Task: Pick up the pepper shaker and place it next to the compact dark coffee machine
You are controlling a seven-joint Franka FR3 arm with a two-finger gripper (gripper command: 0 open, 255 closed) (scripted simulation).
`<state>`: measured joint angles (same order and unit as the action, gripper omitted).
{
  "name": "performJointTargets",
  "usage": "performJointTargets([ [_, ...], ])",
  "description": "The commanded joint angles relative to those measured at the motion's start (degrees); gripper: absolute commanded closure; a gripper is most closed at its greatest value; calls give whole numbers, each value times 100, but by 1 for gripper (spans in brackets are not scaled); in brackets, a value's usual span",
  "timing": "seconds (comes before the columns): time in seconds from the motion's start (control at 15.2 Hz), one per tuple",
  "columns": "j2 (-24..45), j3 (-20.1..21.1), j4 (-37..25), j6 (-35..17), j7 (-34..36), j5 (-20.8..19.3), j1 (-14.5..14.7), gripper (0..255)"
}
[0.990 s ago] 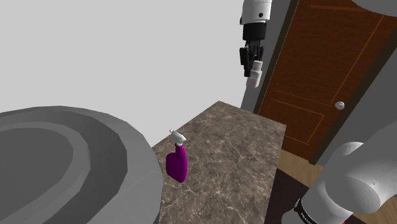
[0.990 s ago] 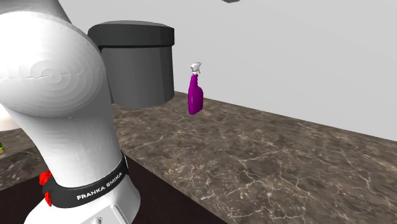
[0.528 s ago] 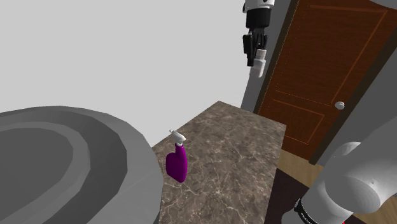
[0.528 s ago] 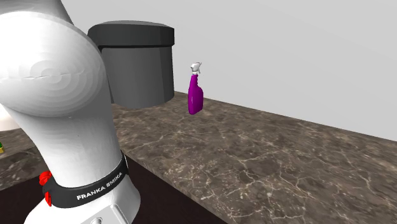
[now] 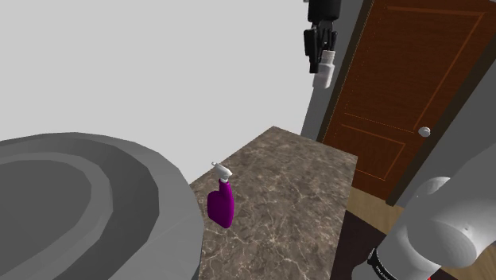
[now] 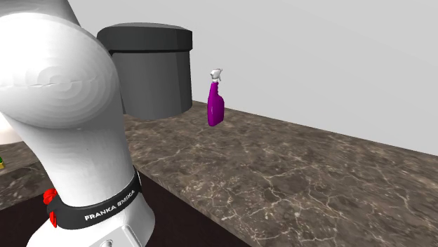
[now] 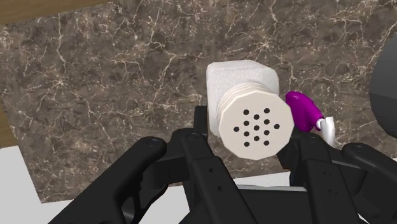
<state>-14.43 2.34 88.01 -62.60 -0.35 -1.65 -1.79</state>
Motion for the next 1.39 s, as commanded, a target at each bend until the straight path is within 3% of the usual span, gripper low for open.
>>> performJointTargets([
  [0.0, -135, 158, 112, 30, 278, 104, 88, 255],
  [0.66, -490, 1108, 381, 70, 1828, 768, 523, 255],
  [1.32, -200, 2203, 1, -18, 3511, 1336, 933, 255],
])
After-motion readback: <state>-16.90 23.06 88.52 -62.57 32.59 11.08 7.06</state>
